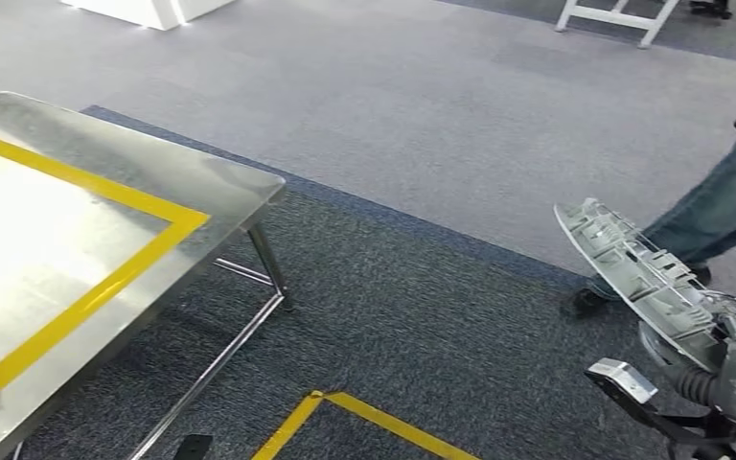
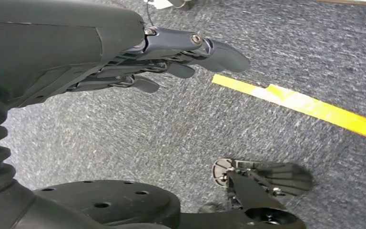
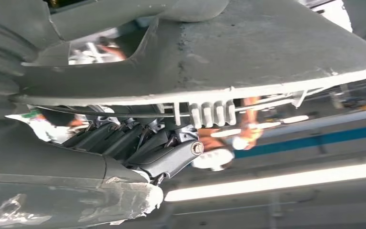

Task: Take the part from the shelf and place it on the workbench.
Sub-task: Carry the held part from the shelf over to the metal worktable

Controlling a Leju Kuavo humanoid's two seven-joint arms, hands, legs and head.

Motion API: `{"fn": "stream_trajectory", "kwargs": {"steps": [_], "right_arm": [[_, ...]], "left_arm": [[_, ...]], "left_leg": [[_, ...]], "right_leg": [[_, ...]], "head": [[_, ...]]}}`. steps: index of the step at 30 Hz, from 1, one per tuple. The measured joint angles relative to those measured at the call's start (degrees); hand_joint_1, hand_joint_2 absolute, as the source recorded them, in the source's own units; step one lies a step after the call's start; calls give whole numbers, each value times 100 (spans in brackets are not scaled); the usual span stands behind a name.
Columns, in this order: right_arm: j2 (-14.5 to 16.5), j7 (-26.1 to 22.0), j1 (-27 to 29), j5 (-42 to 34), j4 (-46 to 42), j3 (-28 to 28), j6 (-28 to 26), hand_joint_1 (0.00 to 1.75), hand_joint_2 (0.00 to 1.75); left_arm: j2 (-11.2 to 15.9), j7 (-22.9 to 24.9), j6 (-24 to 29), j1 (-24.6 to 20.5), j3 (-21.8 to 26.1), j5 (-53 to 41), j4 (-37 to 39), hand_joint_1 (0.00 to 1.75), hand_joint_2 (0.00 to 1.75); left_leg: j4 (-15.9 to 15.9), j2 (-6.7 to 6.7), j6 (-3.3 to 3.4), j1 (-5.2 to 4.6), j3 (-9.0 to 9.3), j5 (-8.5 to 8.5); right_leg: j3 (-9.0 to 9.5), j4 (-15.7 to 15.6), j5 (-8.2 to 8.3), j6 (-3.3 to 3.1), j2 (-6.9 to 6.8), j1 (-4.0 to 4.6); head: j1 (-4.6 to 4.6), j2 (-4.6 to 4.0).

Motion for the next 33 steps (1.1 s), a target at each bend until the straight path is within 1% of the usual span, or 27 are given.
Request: {"fn": "stream_trajectory", "kwargs": {"steps": [1,2,3,4,33], "right_arm": [[0,-10,10,-13,-1,-19,0,175,175],[0,-19,17,-22,-1,-29,0,175,175],[0,-24,21,-27,-1,-33,0,175,175],[0,-24,23,-29,-1,-35,0,175,175],[0,-24,24,-30,-1,-35,0,175,175]], "left_arm": [[-2,0,-3,-3,-3,1,0,0,175],[-3,0,-6,-2,-7,2,0,0,175],[-3,0,-8,0,-9,2,0,0,175],[-3,0,-8,1,-11,2,0,0,175],[-3,0,-8,1,-11,2,0,0,175]], "left_leg": [[1,-72,7,-2,1,1],[2,-131,7,-5,4,1],[2,-170,7,-7,6,0],[2,-190,7,-7,9,0],[2,-192,7,-7,9,0]], "right_leg": [[-210,384,-130,6,47,-1],[-368,660,-206,10,64,0],[-459,805,-228,12,68,0],[-491,845,-220,12,69,0],[-492,844,-218,12,69,0]], "head": [[8,0],[8,0],[7,0],[7,0],[7,0]]}}
